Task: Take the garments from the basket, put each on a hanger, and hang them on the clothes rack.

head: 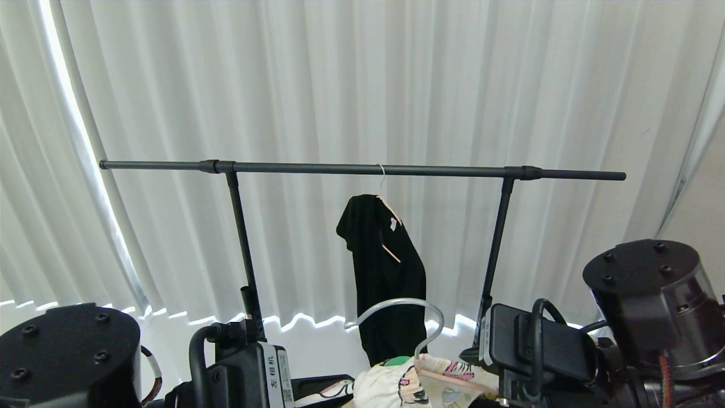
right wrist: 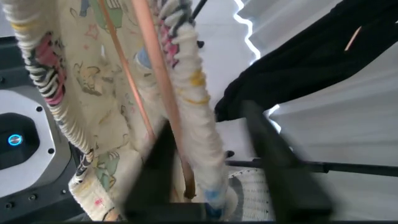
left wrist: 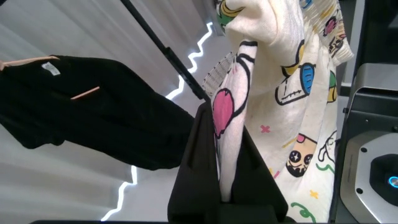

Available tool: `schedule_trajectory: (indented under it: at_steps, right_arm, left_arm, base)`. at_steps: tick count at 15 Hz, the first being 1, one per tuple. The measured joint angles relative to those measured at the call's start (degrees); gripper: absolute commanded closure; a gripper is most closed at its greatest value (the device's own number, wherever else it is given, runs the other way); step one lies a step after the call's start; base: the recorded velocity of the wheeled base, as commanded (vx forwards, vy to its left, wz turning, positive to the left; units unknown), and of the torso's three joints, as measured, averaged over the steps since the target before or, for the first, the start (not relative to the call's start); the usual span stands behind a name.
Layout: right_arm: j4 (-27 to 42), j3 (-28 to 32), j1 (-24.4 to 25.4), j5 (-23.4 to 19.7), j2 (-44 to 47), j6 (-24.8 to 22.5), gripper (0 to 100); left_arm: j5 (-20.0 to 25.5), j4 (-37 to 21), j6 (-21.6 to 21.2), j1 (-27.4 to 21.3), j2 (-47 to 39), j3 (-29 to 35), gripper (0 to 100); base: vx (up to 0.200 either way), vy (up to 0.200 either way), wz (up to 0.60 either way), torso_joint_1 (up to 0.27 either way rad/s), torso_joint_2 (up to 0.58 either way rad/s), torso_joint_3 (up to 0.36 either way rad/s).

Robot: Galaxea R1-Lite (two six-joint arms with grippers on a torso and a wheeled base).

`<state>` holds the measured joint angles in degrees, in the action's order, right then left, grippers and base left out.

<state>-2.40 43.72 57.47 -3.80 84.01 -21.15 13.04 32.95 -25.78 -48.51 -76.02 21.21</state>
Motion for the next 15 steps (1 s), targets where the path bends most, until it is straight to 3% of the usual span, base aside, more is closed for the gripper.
schedule_trajectory:
  at_steps: [6, 7, 12, 15]
  right_arm:
    - [-0.77, -0.04, 0.00, 0.37, -0.10, 0.00, 100]
    - [-1.07, -0.04, 0.00, 0.50, -0.16, -0.33, 100]
    - [-1.23, -0.33, -1.24, 1.56, -1.34, -3.23, 100]
    - [-1.26, -0.74, -5.62, 1.40, -3.33, -8.27, 100]
  left_arm:
    - [-0.65, 0.05, -0.10, 0.06, -0.09, -0.11, 100]
    - [-1.28, 0.02, -0.10, 0.06, -0.09, -0.02, 0]
    - [-1.72, 0.02, 0.33, 0.38, 0.28, -0.07, 0]
    - [-1.80, 0.05, 0.46, 1.35, 3.01, -2.34, 0]
  base:
    - [0.000, 0.000, 0.00, 0.000, 0.00, 0.000]
    - [0.000, 0.000, 0.00, 0.000, 0.00, 0.000]
    - [0.000, 0.000, 0.00, 0.000, 0.00, 0.000]
    - [0.000, 0.000, 0.00, 0.000, 0.00, 0.000]
